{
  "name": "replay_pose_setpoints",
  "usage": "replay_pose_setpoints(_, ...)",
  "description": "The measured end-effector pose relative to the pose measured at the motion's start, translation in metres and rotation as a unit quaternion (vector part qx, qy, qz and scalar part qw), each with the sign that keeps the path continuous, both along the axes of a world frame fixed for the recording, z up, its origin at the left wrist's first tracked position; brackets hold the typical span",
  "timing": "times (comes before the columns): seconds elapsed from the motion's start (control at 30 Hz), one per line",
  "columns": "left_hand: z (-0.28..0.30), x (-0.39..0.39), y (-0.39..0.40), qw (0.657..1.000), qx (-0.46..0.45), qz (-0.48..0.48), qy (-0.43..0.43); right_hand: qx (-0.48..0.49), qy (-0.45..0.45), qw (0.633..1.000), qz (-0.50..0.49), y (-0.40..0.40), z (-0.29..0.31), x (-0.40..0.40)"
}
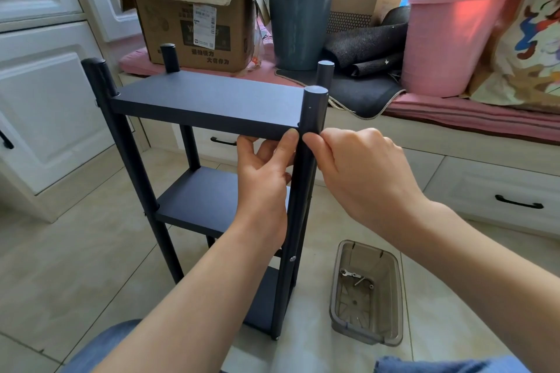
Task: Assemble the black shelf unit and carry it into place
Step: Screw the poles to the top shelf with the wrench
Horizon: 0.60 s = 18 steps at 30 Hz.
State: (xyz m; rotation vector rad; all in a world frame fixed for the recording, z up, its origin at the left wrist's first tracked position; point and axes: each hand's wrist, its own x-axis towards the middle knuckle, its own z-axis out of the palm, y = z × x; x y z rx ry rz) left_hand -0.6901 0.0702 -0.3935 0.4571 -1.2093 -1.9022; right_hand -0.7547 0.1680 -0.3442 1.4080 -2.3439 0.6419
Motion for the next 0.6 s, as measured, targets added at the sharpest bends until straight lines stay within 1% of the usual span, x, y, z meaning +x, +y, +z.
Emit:
replay_pose_setpoints(0.07,-0.001,0.0,0.001,1.0,-0.001,0.0,-0.002,0.002,-0.012,1.0,-0.007,0.002,0.0,-0.001)
replay_pose_setpoints(0.17,-0.001,0.001,0.001,1.0,-0.003,-0.002,-0.002,-0.029,-0.024,0.999,-0.012,0.006,0.0,-0.005)
replay_pose_setpoints(0.3,0.0,0.0,-0.001,1.0,-0.006,-0.001,-0.001,-0.037,-0.001,0.999,0.018,0.002,-0.005,-0.005)
replay_pose_setpoints(0.37,-0.001,-0.001,-0.001,1.0,-0.006,0.001,-0.005,-0.042,-0.047,0.998,0.02,0.0,-0.009,-0.006)
replay_pose_setpoints(0.47,-0.001,0.0,0.001,1.0,-0.007,0.0,-0.007,-0.077,-0.182,0.98,0.026,0.001,-0.013,-0.013)
replay_pose_setpoints(0.5,-0.001,0.0,0.001,1.0,-0.007,-0.001,-0.007,-0.092,-0.196,0.976,0.027,0.003,-0.012,-0.016)
replay_pose_setpoints(0.53,-0.001,0.001,0.0,1.0,-0.008,-0.001,-0.008,-0.1,-0.186,0.977,0.025,0.004,-0.011,-0.017)
replay_pose_setpoints(0.6,-0.001,0.001,-0.001,1.0,-0.007,0.0,-0.007,-0.106,-0.129,0.986,0.023,0.005,-0.01,-0.015)
